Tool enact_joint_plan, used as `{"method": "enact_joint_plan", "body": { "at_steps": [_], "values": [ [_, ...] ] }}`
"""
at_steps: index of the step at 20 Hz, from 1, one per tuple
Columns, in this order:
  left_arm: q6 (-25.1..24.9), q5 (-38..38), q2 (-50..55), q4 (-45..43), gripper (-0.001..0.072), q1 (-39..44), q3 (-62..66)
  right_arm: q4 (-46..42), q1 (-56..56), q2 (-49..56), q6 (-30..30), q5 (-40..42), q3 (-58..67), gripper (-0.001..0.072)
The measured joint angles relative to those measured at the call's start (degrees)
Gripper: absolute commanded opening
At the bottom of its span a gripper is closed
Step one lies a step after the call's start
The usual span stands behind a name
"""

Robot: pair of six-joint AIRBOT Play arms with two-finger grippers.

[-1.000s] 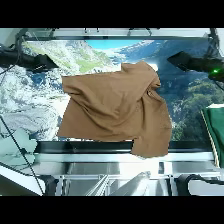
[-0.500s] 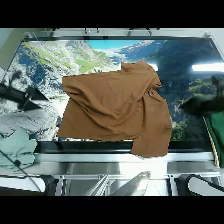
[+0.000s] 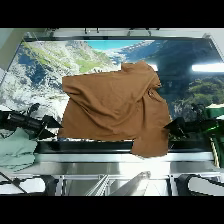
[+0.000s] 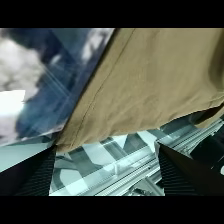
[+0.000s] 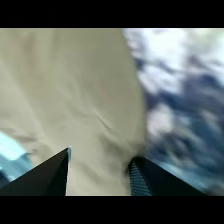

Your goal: Fold the shirts.

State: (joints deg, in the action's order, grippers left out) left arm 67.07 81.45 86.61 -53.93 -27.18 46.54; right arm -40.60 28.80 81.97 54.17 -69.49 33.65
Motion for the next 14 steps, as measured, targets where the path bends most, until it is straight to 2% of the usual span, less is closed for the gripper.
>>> {"method": "enact_joint_plan", "body": {
  "at_steps": [1,2,3,4,5,6,7,9,10,11,14],
  "values": [
    [0.00,-0.94,-0.09,0.39,0.0689,0.42,-0.79,2.10,-0.13,1.07,-1.53,0.15,-0.24,0.0446],
    [0.04,-1.77,-0.17,0.57,0.0688,0.94,-1.29,3.91,-0.35,1.92,-2.86,0.42,-0.42,0.0373],
    [0.15,-3.28,-0.22,0.57,0.0686,1.75,-1.68,5.40,-0.57,2.67,-4.07,1.05,-0.57,0.0343],
    [0.07,-4.07,-0.22,0.72,0.0590,2.71,-1.92,6.49,-0.72,3.13,-4.94,1.40,-0.63,0.0343],
    [-0.04,-5.22,-0.24,0.61,0.0366,4.02,-2.16,7.74,-0.87,3.48,-5.84,1.68,-0.68,0.0342],
    [-0.11,-7.02,-0.17,0.13,0.0049,5.25,-2.36,8.50,-0.94,3.69,-6.27,1.73,-0.72,0.0342],
    [-0.39,-9.42,-0.07,-0.15,0.0023,6.62,-2.49,9.11,-0.96,3.89,-6.73,1.73,-0.76,0.0339],
    [-0.96,-11.43,-0.17,-0.22,0.0021,8.96,-2.58,9.73,-0.98,4.09,-7.34,2.10,-0.76,0.0120],
    [-1.14,-11.80,-0.20,0.02,0.0020,9.75,-2.58,9.70,-1.05,4.09,-7.54,2.49,-0.76,0.0103],
    [-1.18,-12.33,-0.20,0.17,0.0020,10.32,-2.60,9.99,-1.03,4.07,-7.78,1.84,-0.74,0.0028],
    [-1.79,-12.11,-1.09,0.17,0.0020,10.45,-1.75,9.84,-0.87,2.58,-8.22,-1.77,0.00,0.0028]
  ]
}}
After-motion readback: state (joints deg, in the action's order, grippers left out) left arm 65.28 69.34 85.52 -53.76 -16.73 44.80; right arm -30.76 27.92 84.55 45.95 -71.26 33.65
